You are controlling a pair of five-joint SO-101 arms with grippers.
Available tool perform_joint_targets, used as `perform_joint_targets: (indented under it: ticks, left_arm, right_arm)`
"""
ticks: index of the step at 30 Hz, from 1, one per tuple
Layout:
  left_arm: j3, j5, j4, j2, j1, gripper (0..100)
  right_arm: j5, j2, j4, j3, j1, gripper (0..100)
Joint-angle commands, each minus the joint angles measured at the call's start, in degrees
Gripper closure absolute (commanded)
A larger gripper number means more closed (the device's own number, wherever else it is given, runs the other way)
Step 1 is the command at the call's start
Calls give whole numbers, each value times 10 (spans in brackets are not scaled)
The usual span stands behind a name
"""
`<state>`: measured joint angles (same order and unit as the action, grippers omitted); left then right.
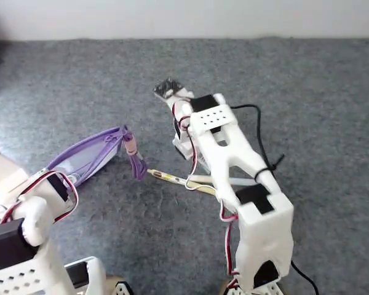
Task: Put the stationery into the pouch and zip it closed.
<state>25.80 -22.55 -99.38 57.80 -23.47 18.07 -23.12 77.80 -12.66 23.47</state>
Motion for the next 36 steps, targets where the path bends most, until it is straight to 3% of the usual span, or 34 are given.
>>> perform_joint_targets:
  ticks: [1, 10, 20, 28, 36]
  left_arm:
    - [-30, -5, -5, -2, 0, 987]
    - [-31, -5, -4, -1, 0, 987]
    - [-31, -5, -2, -1, 0, 987]
    - [-31, -5, -2, -1, 0, 987]
    - [-31, -5, -3, -1, 0, 987]
  right_arm:
    - [0, 111, 50, -9, -6, 991]
    - [-103, 332, 191, -7, 51, 991]
    - [-254, 540, 165, -3, 234, 991]
    - [-348, 611, -56, 144, 248, 991]
    - [-342, 706, -465, 363, 311, 991]
